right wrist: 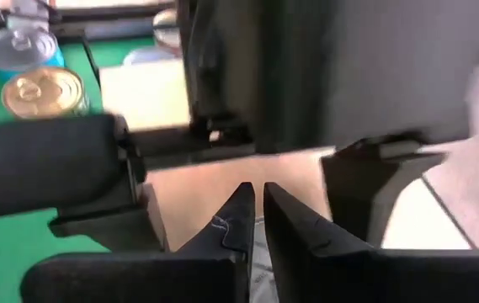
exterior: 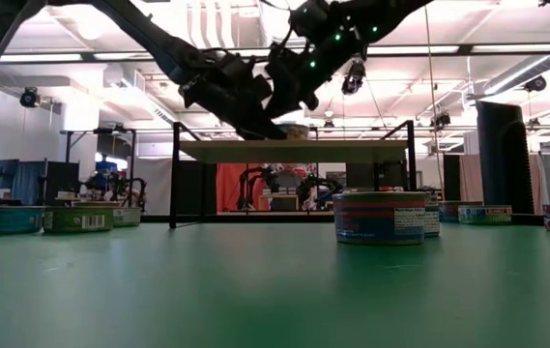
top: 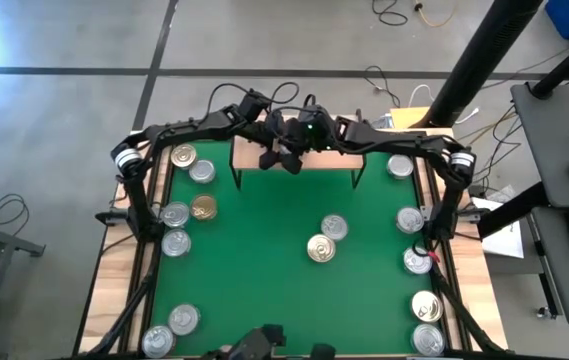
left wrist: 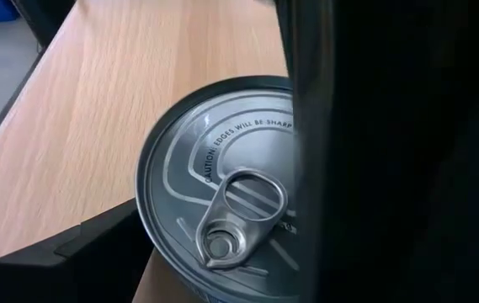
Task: Stack canned seafood by type on shelf
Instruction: Put the green blue tuna can on the shelf
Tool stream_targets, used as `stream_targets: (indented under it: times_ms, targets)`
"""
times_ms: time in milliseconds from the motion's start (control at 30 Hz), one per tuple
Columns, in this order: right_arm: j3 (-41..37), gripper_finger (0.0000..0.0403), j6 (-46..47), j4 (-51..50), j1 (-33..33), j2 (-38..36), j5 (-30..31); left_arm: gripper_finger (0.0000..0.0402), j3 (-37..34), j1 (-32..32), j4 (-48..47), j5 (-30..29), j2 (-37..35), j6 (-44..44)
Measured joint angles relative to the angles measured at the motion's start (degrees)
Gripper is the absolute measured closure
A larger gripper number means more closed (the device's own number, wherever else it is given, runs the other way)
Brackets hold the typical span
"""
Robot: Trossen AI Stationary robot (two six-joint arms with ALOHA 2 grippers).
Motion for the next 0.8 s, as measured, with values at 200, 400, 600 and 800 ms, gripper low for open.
stream_targets:
  times_ms: [200, 400, 600, 800]
  targets:
    - [0.01, 0.038, -0.07, 0.17, -0.89, 1.81, -0.04, 0.0003, 0.13, 0.09, -0.04, 0.95, 0.56, -0.74]
    - [0.3, 0.038, 0.14, -1.99, -2.23, 2.08, 0.11, 0.0003, 0.16, 0.61, -0.67, 0.45, 0.05, -1.49]
    - [0.3, 0.038, 0.07, -5.41, -2.58, 1.97, 1.39, 0.0003, 0.0, 0.7, -1.38, 0.12, -0.65, -1.69]
    - [0.26, 0.038, 0.07, -5.71, -2.75, 1.97, 1.38, 0.0003, -0.09, 0.7, -2.04, -0.13, -1.32, -1.75]
